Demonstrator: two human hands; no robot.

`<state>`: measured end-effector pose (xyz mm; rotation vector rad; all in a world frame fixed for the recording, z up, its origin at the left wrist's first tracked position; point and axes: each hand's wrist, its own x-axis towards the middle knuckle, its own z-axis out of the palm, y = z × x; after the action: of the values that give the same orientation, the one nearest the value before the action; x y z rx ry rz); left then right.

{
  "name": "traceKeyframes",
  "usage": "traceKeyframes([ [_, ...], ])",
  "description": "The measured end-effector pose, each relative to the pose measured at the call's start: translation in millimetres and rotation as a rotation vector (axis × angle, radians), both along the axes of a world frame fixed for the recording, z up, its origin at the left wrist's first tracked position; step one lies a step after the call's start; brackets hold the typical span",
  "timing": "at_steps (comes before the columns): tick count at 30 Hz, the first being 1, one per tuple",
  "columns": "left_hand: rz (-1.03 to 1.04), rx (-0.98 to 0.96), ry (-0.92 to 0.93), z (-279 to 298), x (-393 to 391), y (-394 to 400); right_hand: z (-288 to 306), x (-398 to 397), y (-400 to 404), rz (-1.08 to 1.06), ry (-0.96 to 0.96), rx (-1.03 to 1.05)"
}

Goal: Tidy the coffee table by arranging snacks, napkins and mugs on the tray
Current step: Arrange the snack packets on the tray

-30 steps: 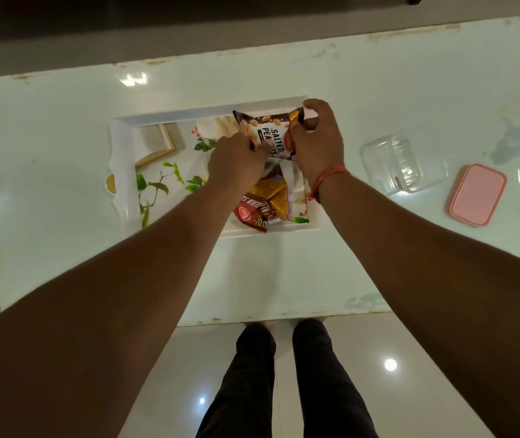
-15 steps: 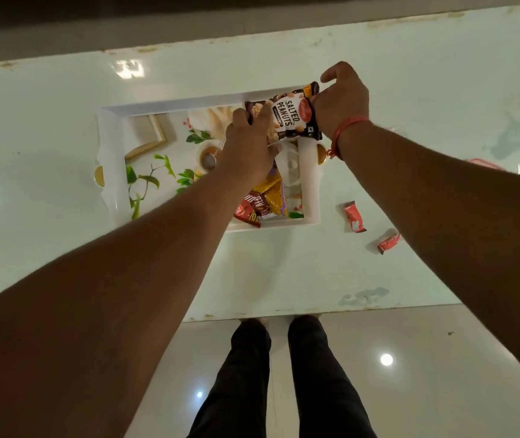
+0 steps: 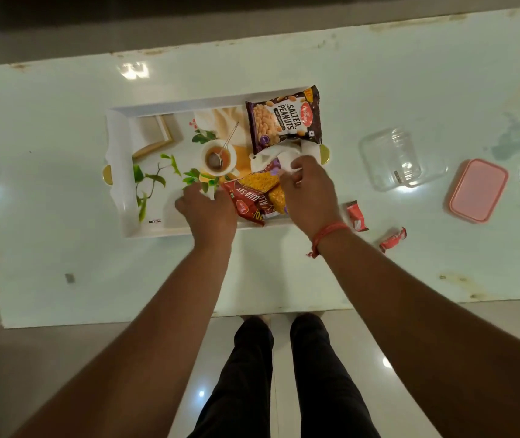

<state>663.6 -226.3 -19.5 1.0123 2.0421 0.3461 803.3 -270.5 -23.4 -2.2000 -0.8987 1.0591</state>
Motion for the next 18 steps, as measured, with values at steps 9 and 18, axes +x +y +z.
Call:
traceKeyframes([
  [9, 0.191, -0.290, -0.423, 0, 1, -7, -3, -12, -3, -0.169, 0.227, -0.102],
  [18, 0.158, -0.231, -0.474, 15, -3, -21, -2, -9, -26, -0.202, 0.272, -0.012],
])
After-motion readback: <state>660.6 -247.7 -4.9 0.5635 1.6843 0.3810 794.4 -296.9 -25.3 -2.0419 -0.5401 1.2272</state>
